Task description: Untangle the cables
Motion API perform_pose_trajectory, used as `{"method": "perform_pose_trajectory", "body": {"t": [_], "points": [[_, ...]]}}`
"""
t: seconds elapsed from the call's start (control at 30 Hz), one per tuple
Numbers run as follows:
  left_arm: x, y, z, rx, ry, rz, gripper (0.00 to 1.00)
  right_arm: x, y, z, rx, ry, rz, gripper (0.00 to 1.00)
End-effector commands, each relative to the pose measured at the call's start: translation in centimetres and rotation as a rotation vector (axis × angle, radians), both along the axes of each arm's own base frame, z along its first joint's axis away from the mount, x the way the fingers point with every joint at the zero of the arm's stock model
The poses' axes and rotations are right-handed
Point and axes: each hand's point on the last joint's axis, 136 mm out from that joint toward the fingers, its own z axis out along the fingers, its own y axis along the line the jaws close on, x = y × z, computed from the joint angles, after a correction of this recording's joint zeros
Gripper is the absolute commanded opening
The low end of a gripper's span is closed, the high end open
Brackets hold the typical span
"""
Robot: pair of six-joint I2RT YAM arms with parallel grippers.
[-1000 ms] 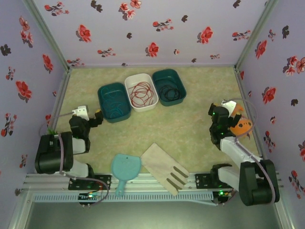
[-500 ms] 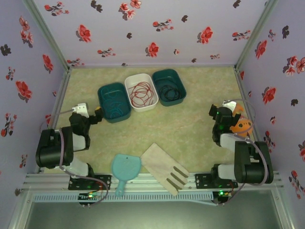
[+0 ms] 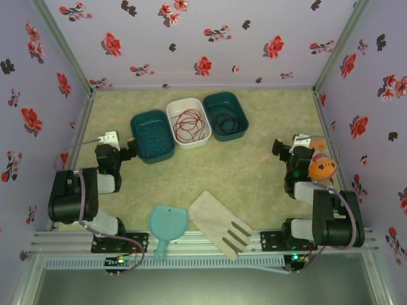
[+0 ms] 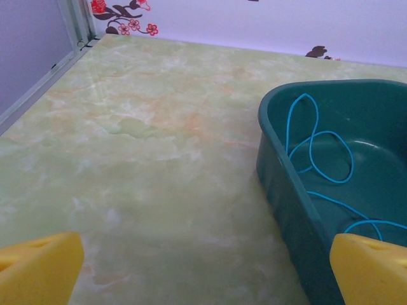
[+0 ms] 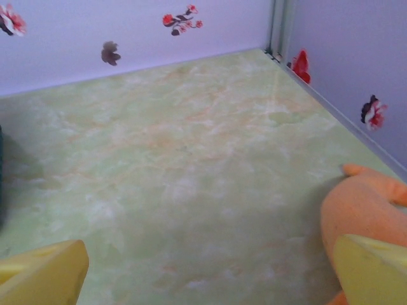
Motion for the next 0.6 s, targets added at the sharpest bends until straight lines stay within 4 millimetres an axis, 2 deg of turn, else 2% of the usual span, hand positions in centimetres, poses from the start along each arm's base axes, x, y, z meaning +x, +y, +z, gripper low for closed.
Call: {"method": "perform_pose_trajectory", "body": {"t": [0.0, 0.17, 0.23, 0.3, 0.37, 0.57], "points": [[0.3, 0.2, 0.3, 0.030, -0.003, 0.009, 1.00, 1.1, 1.0, 0.3, 0.045, -0.049, 0.055, 0.99], [0.3, 0.1, 0.4, 0.031, -0.006, 0.005, 1.00, 2.0, 0.9, -2.0, 0.048, -0.052, 0.052, 0.99], [0.3, 0.1, 0.3, 0.030, -0.005, 0.003, 1.00, 2.3, 0.7, -1.8, 0.052, -0.065, 0.039, 0.99], [0.3, 0.1, 0.4, 0.032, -0.007, 0.003, 1.00, 2.7, -0.2, -2.7, 0.060, 0.027, -0.022, 0.99], [0.3, 0.1, 0.4, 0.032, -0.006, 0.003, 1.00, 3.2, 0.4, -2.7, 0.022, 0.037, -0.002, 0.99], [0.2, 0.0, 0.4, 0.032, -0.009, 0.002, 1.00, 3.2, 0.5, -2.6, 0.021, 0.038, 0.002, 0.99]]}}
